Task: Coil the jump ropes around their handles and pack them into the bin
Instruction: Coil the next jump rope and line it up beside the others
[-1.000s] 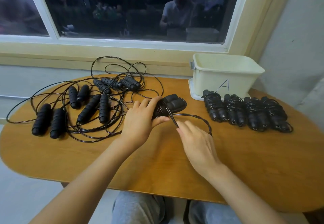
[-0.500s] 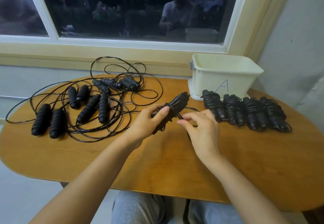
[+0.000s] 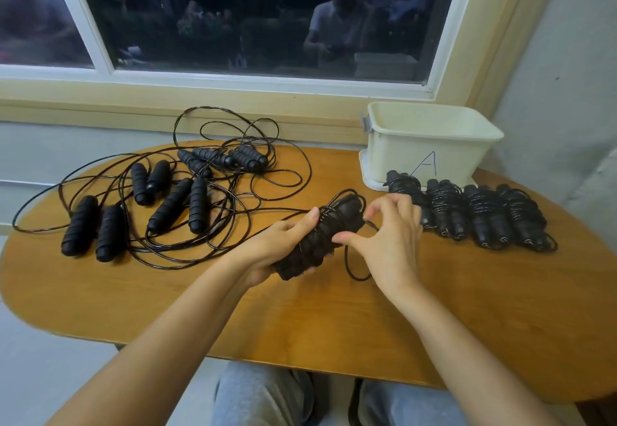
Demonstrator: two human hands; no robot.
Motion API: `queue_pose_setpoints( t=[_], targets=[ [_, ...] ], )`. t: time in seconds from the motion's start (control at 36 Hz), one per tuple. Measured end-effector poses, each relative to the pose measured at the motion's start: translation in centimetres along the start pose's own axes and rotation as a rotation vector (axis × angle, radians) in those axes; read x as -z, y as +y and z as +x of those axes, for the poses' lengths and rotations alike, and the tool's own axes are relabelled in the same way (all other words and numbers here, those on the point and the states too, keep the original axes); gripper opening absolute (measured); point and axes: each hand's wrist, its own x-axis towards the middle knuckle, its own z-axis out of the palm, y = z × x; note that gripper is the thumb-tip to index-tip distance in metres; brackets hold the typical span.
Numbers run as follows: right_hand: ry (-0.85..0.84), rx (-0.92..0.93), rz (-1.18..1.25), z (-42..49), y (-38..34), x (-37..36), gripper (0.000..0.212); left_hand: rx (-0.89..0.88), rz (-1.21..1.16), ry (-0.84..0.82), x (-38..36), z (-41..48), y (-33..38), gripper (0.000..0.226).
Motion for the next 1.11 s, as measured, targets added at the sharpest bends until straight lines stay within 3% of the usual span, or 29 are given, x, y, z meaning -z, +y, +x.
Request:
queue_pose_setpoints(
  t=[0.11, 0.17, 0.22, 0.33, 0.39, 0.44, 0.69, 0.83, 0.94, 1.03, 1.11],
  targets=[
    [-0.244, 0.173, -0.096, 0.8, 0.3, 0.8, 0.108, 0.05, 0.057, -0.037, 0.4, -0.1, 0.0, 0.065],
    [-0.441, 0.322, -0.144, 1.3, 0.6, 1.2, 0.106, 0.087, 0.068, -0.058, 0.5, -0.1, 0.1, 0.064],
    [-0.543, 0.394, -0.12, 1.4, 0.9, 1.4, 0.087, 0.119, 0.069, -0.096, 0.8, -0.1, 0.4, 0.071],
    [-0.512, 0.267, 0.029, 1.7, 1.6, 1.2, 0.058, 0.149, -0.128, -0.125, 2.1, 0.1, 0.4, 0.101],
    [-0.471, 0.197, 0.133, 1.7, 2.1, 0.9, 0.052, 0.104, -0.347, -0.05, 2.6, 0.2, 0.0, 0.099],
    [-0.421, 0.13, 0.26, 1.7, 2.1, 0.7, 0.047, 0.027, -0.4, -0.01, 2.5, 0.4, -0.2, 0.092],
    [-0.201, -0.181, 0.504, 0.8, 1.3, -0.8, 0.04, -0.3, -0.099, 0.265, -2.3, 1.0, -1.9, 0.079],
    [-0.233, -0.276, 0.563, 0.1, 1.0, -1.6, 0.049, -0.504, 0.132, 0.333, -4.4, 2.2, -1.9, 0.114],
    [-0.277, -0.289, 0.582, 0.1, 1.4, -1.2, 0.049, -0.575, 0.305, 0.286, -3.6, 3.2, -1.4, 0.104],
    [-0.32, -0.31, 0.625, 0.6, 2.0, -0.8, 0.031, -0.549, 0.361, 0.187, -2.6, 3.6, -0.8, 0.092],
    [-0.361, -0.288, 0.7, 1.1, 2.5, -0.6, 0.054, -0.546, 0.387, 0.082, -1.8, 4.1, -0.2, 0.08]
  ],
)
